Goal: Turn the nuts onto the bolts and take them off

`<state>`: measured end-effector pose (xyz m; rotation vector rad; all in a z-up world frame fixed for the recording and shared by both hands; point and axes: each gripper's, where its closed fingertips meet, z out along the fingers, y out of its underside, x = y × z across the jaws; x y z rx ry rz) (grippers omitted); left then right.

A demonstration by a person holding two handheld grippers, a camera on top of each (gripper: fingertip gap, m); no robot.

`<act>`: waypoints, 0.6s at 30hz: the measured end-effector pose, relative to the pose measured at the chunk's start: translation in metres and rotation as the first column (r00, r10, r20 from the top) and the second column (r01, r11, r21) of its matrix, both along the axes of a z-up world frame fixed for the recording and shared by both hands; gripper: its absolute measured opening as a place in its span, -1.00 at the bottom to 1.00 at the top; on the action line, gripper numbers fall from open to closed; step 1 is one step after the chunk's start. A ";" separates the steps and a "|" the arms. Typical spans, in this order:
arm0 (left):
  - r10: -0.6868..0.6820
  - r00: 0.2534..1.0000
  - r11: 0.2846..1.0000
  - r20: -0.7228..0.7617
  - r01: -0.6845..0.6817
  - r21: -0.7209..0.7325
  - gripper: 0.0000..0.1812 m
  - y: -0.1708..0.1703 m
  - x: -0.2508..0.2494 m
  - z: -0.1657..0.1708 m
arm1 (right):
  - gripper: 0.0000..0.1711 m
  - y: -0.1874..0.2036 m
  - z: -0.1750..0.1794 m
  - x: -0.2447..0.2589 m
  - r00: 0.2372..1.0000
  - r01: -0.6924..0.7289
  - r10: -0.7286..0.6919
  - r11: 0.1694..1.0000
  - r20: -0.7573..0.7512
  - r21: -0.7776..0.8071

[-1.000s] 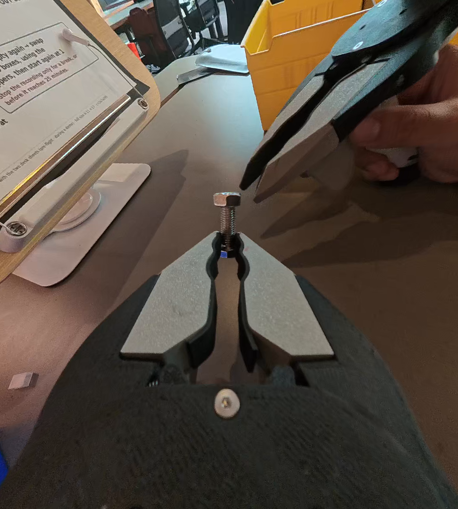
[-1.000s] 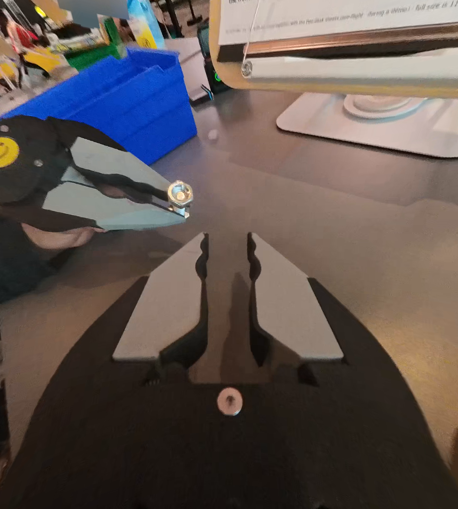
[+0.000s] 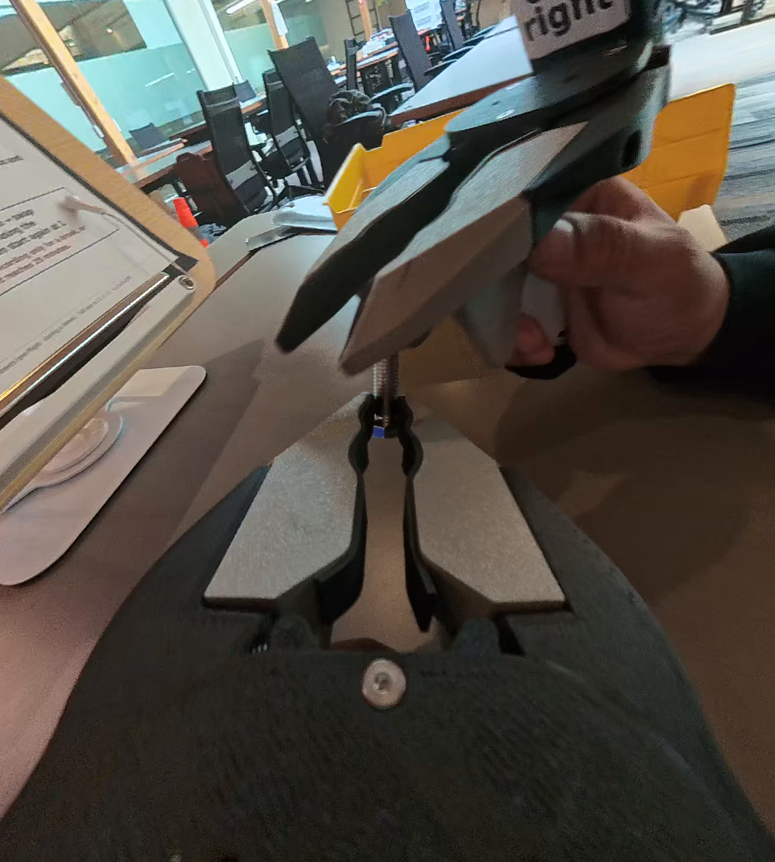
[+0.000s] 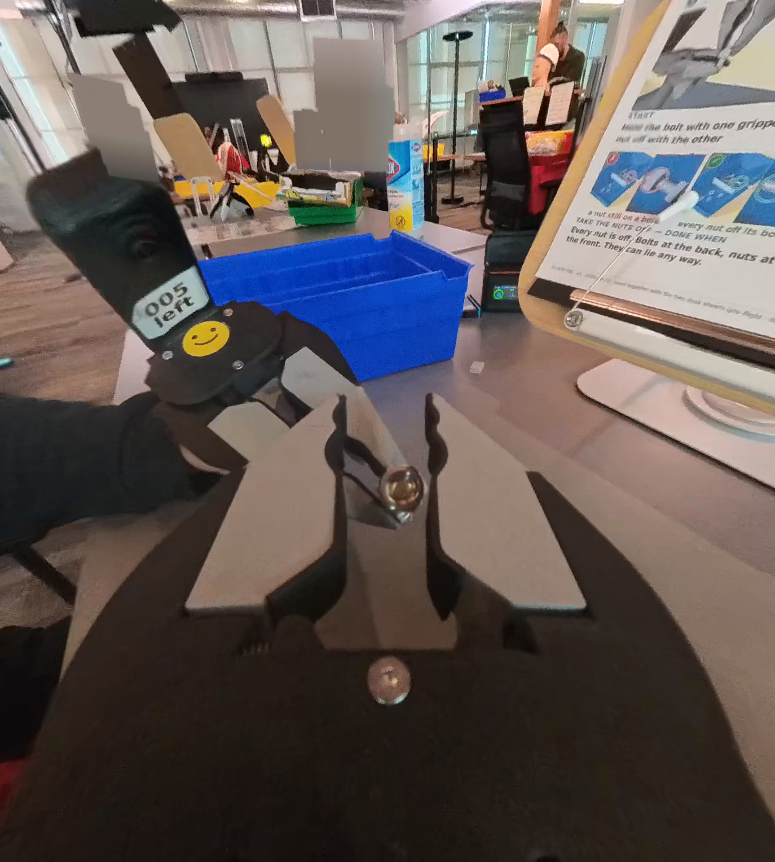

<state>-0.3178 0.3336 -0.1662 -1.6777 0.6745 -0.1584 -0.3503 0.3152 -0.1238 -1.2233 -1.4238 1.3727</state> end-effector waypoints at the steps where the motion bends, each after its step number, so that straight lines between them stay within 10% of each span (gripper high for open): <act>1: 0.017 1.000 1.000 0.010 -0.017 0.000 -0.92 0.000 -0.005 0.001 | -0.66 0.002 0.004 0.004 1.000 -0.004 0.004 1.000 -0.024 -0.019; 18: 0.088 0.992 0.996 0.085 -0.087 -0.011 -0.92 0.004 -0.020 0.009 | -0.67 0.005 -0.017 -0.002 0.994 0.097 -0.089 0.986 0.061 -0.136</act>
